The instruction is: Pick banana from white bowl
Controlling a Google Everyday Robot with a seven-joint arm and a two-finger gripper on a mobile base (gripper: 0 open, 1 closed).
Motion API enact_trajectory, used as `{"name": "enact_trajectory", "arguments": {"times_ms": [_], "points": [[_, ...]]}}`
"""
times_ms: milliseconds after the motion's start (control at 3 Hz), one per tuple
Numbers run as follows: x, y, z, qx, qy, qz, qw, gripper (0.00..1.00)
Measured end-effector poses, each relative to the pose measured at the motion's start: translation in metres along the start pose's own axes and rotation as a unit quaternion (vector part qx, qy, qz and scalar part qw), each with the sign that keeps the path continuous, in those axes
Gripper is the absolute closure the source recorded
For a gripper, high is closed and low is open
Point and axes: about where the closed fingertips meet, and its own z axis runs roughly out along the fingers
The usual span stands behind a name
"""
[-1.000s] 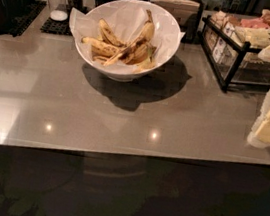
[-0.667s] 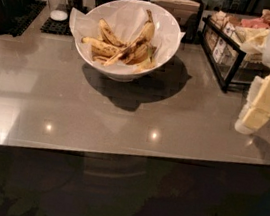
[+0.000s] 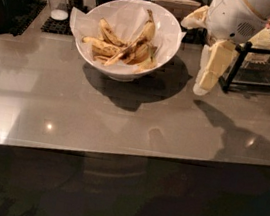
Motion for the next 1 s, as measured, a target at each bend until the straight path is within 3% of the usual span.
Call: {"name": "enact_trajectory", "arguments": {"times_ms": [333, 1000], "points": [[-0.042, -0.036, 0.025, -0.020, -0.043, -0.073, 0.9962, 0.00], [-0.113, -0.082, 0.069, -0.046, -0.110, -0.169, 0.9785, 0.00]]}}
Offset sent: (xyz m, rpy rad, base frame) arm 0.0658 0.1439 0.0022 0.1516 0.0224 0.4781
